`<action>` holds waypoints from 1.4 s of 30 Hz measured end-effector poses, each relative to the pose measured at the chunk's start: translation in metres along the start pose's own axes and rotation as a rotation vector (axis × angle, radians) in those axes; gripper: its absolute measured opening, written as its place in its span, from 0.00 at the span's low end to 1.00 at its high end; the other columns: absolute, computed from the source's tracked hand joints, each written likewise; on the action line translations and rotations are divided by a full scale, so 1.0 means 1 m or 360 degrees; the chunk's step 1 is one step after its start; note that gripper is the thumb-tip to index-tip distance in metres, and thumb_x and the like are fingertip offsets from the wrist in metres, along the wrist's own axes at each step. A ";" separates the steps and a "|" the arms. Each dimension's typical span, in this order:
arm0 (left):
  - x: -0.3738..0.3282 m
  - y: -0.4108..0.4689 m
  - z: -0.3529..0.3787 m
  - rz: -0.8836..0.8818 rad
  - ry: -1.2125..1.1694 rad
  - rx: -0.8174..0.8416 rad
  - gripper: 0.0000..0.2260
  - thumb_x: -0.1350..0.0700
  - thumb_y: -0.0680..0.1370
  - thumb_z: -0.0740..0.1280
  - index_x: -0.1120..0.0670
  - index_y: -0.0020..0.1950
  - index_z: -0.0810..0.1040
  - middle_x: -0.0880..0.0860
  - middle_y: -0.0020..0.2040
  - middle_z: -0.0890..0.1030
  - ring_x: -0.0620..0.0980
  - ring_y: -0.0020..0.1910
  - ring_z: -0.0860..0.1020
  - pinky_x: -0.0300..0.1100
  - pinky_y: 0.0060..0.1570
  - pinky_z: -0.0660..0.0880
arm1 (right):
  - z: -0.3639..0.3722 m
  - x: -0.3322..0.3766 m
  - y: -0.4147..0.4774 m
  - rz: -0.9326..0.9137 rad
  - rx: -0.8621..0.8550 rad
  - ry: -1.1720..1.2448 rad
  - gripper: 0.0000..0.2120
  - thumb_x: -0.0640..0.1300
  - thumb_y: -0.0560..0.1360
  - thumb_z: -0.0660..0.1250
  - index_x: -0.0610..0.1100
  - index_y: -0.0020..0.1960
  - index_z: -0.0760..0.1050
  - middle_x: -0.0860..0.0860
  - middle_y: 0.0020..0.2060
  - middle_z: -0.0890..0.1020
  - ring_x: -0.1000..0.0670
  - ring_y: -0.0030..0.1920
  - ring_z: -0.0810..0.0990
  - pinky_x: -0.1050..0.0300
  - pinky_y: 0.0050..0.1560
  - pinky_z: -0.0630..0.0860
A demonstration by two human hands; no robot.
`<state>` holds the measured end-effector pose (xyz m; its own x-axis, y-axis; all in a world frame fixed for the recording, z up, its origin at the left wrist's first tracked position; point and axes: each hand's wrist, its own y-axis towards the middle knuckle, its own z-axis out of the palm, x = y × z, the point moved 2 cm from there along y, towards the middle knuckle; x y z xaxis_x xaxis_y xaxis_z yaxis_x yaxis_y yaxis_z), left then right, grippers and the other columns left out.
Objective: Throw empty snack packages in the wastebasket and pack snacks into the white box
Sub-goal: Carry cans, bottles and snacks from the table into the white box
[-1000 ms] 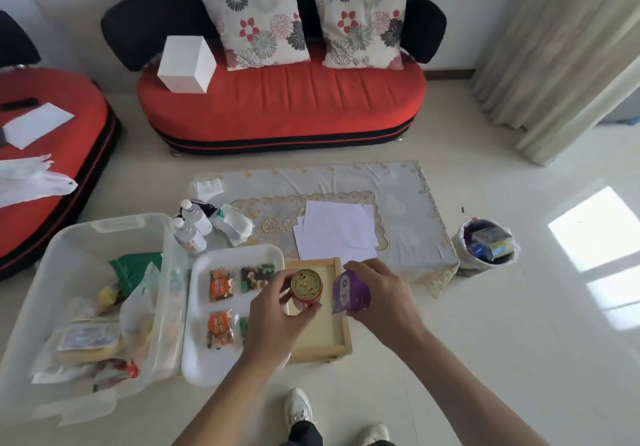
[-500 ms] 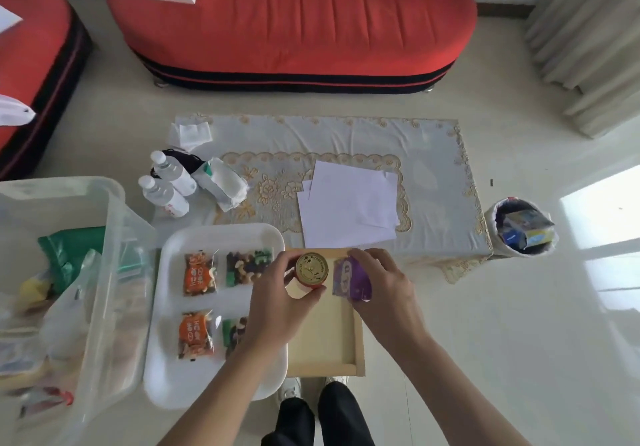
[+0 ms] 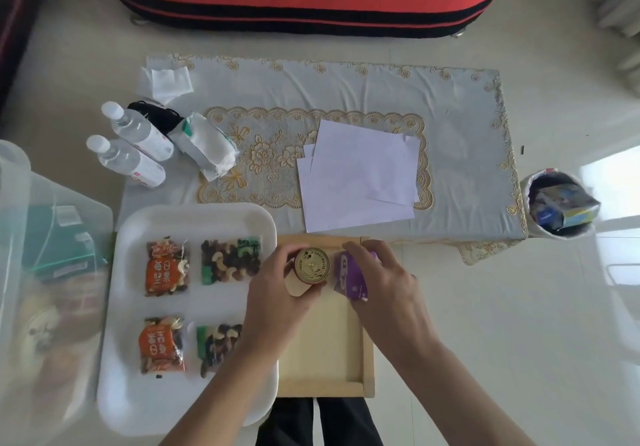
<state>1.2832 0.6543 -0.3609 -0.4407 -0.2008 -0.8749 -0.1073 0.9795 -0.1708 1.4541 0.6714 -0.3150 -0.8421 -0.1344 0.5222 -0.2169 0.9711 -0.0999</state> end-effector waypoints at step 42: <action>-0.101 -0.007 -0.076 0.0359 0.1371 0.0322 0.43 0.26 0.75 0.51 0.46 0.84 0.44 0.48 0.84 0.42 0.50 0.82 0.39 0.56 0.81 0.44 | -0.109 0.043 -0.010 0.0237 0.0245 -0.0289 0.47 0.77 0.70 0.51 0.56 0.82 0.46 0.46 0.81 0.55 0.44 0.80 0.54 0.45 0.78 0.58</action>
<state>1.2606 0.6659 -0.2371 -0.9538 0.1311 -0.2702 0.1847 0.9655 -0.1838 1.4735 0.6772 -0.1993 -0.9421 -0.0389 0.3330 -0.1446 0.9433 -0.2988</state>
